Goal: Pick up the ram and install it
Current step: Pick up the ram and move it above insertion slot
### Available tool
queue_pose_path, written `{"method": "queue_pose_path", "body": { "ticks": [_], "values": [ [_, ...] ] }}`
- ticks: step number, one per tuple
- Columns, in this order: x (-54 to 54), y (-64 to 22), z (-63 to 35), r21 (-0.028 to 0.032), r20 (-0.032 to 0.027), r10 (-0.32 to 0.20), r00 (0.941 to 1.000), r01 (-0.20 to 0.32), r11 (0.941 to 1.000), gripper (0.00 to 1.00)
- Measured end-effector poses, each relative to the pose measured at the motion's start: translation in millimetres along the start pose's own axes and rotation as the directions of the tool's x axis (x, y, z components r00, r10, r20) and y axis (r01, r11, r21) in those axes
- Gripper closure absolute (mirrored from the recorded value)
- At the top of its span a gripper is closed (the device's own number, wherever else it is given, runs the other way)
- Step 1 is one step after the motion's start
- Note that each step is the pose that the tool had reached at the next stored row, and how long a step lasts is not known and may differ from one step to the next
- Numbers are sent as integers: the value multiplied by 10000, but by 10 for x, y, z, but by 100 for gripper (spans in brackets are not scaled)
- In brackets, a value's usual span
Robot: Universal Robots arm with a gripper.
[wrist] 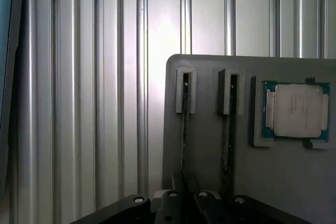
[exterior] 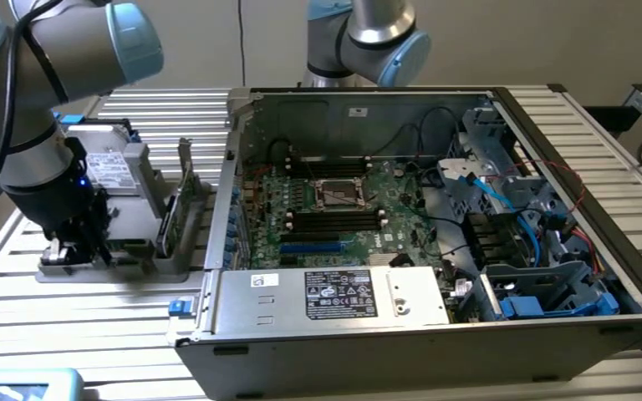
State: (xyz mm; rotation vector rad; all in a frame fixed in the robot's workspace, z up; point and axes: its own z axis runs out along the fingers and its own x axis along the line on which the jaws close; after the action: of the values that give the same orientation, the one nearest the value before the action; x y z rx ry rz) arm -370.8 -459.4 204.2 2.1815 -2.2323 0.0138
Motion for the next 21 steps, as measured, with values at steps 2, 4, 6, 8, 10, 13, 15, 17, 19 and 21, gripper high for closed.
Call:
{"method": "queue_pose_path", "body": {
  "ticks": [2, 4, 6, 8, 10, 13, 15, 17, 19, 21],
  "values": [
    [2, 0, -68, 0, 17, -1, 10000, 1, 10000, 86],
    [3, 1, -146, 0, 26, 0, 10000, 0, 10000, 86],
    [5, 2, -237, -1, 28, 0, 10000, 0, 10000, 86],
    [7, 2, -326, 0, 29, -1, 10000, 1, 10000, 86],
    [9, 3, -417, 0, 29, -1, 10000, 1, 10000, 86],
    [13, 4, -552, 0, 29, -1, 10000, 1, 10000, 86],
    [16, 5, -646, -1, 27, -1, 10000, 1, 10000, 86],
    [21, 4, -737, -1, 28, -2, 10000, 2, 10000, 86],
    [29, -8, -827, 0, 29, -3, 10000, 3, 10000, 86],
    [42, -38, -917, -2, 27, -2, 10000, 2, 10000, 86]
  ]
}}
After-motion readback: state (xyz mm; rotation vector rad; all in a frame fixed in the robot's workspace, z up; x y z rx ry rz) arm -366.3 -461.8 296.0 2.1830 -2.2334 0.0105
